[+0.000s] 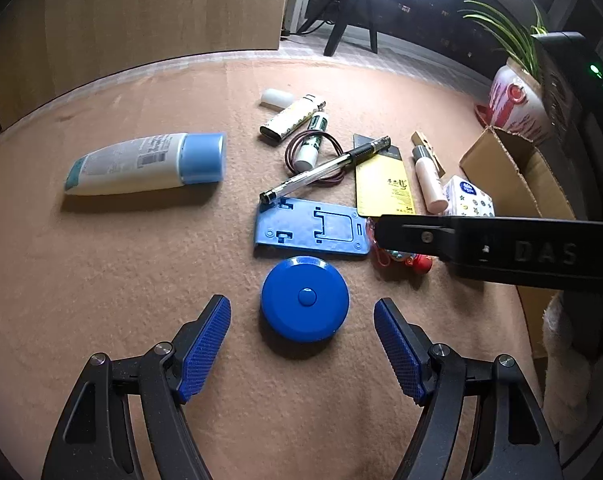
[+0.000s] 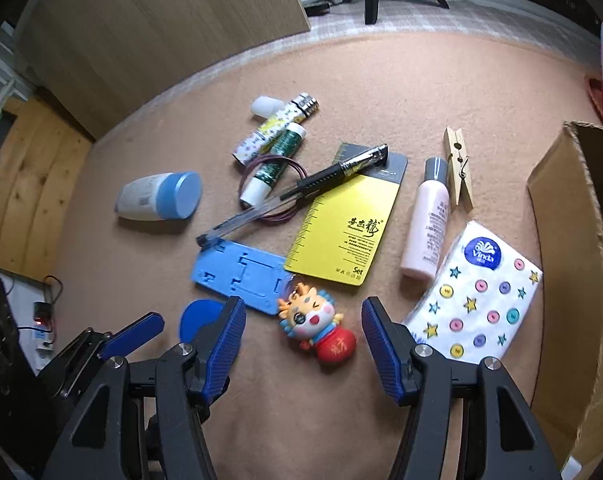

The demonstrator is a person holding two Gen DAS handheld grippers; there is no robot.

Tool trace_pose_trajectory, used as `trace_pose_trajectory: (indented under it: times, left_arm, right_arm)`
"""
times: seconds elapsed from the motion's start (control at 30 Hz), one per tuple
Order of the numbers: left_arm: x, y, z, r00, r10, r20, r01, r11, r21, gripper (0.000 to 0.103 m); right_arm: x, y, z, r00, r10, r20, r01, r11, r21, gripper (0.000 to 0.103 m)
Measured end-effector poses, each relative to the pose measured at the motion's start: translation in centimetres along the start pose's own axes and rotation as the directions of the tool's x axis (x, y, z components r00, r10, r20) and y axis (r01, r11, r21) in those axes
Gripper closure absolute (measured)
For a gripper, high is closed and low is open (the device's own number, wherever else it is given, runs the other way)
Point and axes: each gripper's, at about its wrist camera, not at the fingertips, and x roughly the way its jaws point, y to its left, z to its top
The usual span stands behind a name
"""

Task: Organize objects
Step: 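Grasp the blue tape measure with the left gripper while the right grasps the red doll keychain, then carry the tape measure and doll into the box while both grippers open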

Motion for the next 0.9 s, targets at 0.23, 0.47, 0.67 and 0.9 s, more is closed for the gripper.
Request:
trace_pose_trajectory:
  times: [0.23,0.47,0.67,0.9]
  left_arm:
    - [1.4,-0.1,-0.1,0.999,0.031,-0.03,-0.031,0.999,0.009,0.026]
    - [1.7,-0.4,-0.1,0.998,0.06,-0.015,-0.059,0.997,0.039,0.03]
    - [1.4,0.2,-0.2,0.997,0.072,0.001,-0.072,0.997,0.039,0.049]
    - [1.1,0.6,-0.5,0.998,0.064,0.004,-0.064,0.997,0.042,0.049]
  right_arm:
    - [0.6,-0.3,-0.4,0.999,-0.019,-0.029,0.018,1.0,-0.014,0.064]
    - [0.3,-0.4,-1.3,0.999,-0.017,-0.041,0.016,0.999,-0.032,0.07]
    - [0.1,0.0,-1.9,0.999,-0.043,-0.021,0.041,0.997,-0.062,0.077]
    - [-0.4,-0.1,-3.2,0.999,-0.034,-0.02,0.032,0.996,-0.077,0.077]
